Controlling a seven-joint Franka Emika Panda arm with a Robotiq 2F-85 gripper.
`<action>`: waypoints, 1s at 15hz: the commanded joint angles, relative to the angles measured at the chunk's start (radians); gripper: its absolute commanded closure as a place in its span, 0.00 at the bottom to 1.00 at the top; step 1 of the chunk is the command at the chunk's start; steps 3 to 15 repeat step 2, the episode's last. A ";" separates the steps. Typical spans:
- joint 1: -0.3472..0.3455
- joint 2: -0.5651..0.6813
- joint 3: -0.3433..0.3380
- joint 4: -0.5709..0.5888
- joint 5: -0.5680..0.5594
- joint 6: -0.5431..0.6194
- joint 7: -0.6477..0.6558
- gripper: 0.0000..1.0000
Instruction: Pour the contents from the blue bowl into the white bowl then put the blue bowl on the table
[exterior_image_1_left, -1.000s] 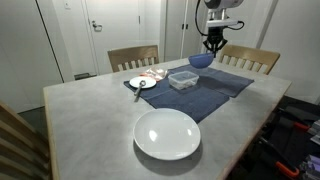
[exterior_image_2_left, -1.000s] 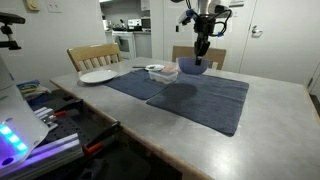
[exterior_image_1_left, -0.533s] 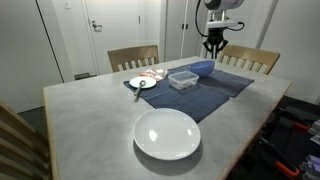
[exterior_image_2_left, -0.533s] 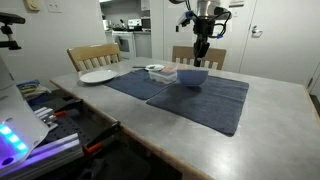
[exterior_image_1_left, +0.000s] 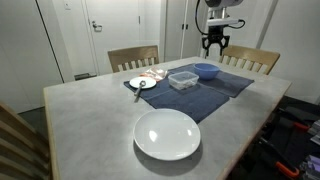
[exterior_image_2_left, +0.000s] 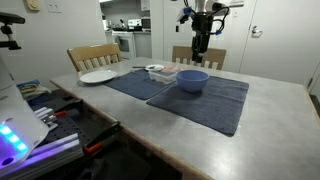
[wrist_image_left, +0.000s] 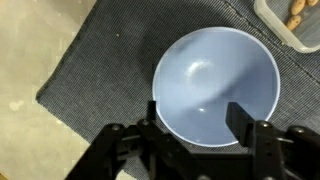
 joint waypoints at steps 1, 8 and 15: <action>0.028 -0.086 -0.022 -0.048 -0.015 0.007 0.030 0.01; 0.030 -0.098 -0.023 -0.041 -0.016 -0.004 0.039 0.00; 0.030 -0.098 -0.023 -0.041 -0.016 -0.004 0.039 0.00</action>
